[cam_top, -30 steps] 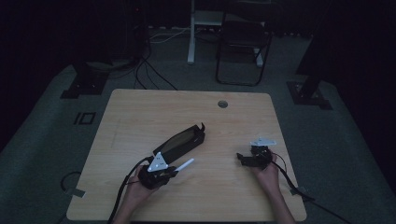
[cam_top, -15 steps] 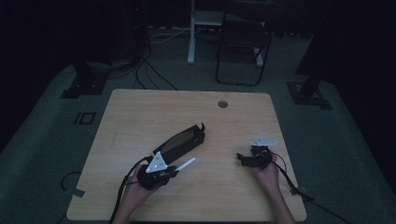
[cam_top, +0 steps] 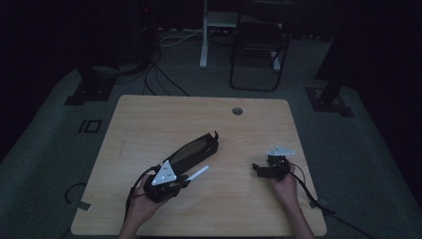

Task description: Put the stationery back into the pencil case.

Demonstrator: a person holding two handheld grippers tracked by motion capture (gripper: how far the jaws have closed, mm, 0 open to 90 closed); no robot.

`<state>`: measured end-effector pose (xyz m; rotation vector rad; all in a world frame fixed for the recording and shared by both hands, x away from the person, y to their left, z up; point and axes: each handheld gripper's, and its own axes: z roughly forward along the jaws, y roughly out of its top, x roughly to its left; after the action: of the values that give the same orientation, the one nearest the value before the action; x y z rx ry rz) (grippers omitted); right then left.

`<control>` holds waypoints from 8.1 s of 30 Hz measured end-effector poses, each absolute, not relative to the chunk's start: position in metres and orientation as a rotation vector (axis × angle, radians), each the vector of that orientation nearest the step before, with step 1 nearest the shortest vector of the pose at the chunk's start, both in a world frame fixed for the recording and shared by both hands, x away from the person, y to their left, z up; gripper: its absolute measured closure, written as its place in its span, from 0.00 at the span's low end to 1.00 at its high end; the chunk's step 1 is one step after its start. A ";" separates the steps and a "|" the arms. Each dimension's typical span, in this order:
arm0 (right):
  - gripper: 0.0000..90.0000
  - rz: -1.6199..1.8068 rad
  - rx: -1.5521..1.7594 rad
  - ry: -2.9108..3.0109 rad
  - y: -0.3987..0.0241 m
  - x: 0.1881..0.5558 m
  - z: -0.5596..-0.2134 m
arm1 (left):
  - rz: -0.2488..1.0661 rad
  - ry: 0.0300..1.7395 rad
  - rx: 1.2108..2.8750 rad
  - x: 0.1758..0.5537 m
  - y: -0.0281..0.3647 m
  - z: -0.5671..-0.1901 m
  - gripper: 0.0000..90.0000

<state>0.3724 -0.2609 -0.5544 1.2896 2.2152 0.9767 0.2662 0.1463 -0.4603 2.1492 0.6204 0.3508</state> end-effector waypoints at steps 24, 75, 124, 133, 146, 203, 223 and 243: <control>0.20 0.976 1.290 2.215 -0.261 0.372 -0.554 | 0.400 0.598 2.120 0.265 0.155 -0.432 0.88; 0.20 0.976 1.290 2.215 -0.261 0.372 -0.554 | 0.397 0.571 2.086 0.282 0.172 -0.399 0.88; 0.20 0.976 1.290 2.215 -0.261 0.372 -0.554 | 0.389 0.598 2.077 0.313 0.178 -0.395 0.88; 0.20 0.977 1.290 2.215 -0.261 0.372 -0.554 | 0.391 0.601 2.075 0.318 0.179 -0.397 0.88; 0.20 0.976 1.290 2.215 -0.261 0.372 -0.554 | 0.401 0.614 2.073 0.326 0.179 -0.401 0.88; 0.20 0.977 1.292 2.215 -0.261 0.372 -0.554 | 0.406 0.653 2.098 0.351 0.168 -0.410 0.88; 0.20 0.978 1.291 2.215 -0.261 0.372 -0.554 | 0.409 0.669 2.116 0.359 0.164 -0.417 0.88; 0.20 0.976 1.289 2.216 -0.261 0.372 -0.554 | 0.396 0.672 2.143 0.366 0.159 -0.425 0.88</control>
<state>0.3723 -0.2609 -0.5544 1.2890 2.2160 0.9759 0.3659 0.1591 -0.4249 2.1431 0.6722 0.3963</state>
